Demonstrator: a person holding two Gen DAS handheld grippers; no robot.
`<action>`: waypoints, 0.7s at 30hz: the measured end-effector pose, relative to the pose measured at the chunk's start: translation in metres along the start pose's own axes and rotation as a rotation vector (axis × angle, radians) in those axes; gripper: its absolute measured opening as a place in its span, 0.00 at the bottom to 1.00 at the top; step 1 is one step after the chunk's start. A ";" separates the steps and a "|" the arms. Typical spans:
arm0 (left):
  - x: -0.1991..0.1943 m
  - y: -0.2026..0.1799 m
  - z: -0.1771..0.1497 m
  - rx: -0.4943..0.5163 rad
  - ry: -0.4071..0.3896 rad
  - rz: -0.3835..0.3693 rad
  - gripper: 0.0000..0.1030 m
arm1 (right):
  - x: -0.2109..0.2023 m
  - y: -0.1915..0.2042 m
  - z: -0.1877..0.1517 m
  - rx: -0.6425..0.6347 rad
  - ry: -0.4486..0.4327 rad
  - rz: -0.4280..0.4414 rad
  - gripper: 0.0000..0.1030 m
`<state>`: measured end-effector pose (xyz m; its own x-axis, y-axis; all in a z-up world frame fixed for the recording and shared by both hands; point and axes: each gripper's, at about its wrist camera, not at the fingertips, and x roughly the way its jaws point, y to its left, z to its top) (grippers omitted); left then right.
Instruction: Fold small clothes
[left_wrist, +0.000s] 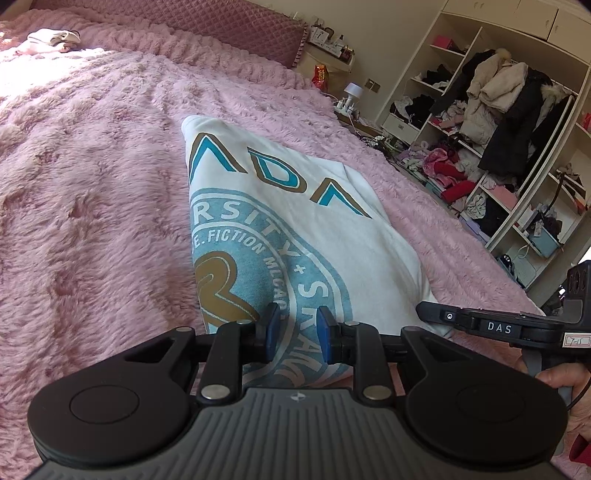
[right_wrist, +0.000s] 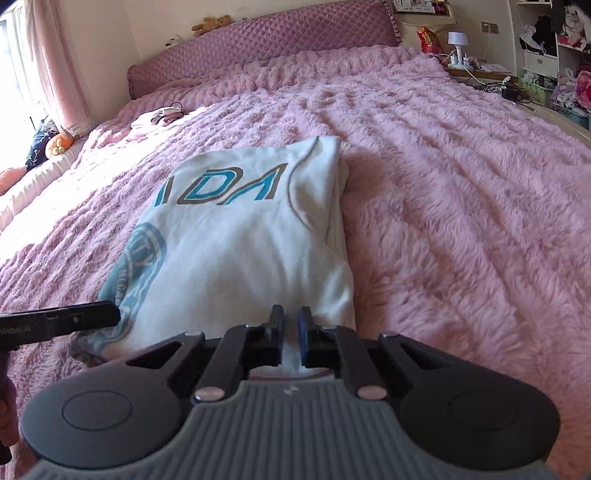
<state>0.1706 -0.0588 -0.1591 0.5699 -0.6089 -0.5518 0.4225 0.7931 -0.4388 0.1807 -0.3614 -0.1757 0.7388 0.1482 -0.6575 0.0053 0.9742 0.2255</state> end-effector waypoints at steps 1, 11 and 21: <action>0.000 0.002 0.000 -0.015 0.000 -0.005 0.28 | -0.001 -0.004 -0.005 0.028 0.009 -0.010 0.00; 0.002 0.004 0.005 -0.025 0.014 0.003 0.28 | -0.052 -0.012 -0.013 0.122 -0.105 -0.041 0.09; 0.002 0.001 0.005 -0.013 0.029 0.016 0.28 | -0.042 -0.009 -0.020 0.158 -0.085 -0.020 0.28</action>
<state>0.1756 -0.0594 -0.1569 0.5556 -0.5964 -0.5793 0.4043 0.8026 -0.4386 0.1362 -0.3725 -0.1647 0.7916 0.1077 -0.6015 0.1216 0.9369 0.3277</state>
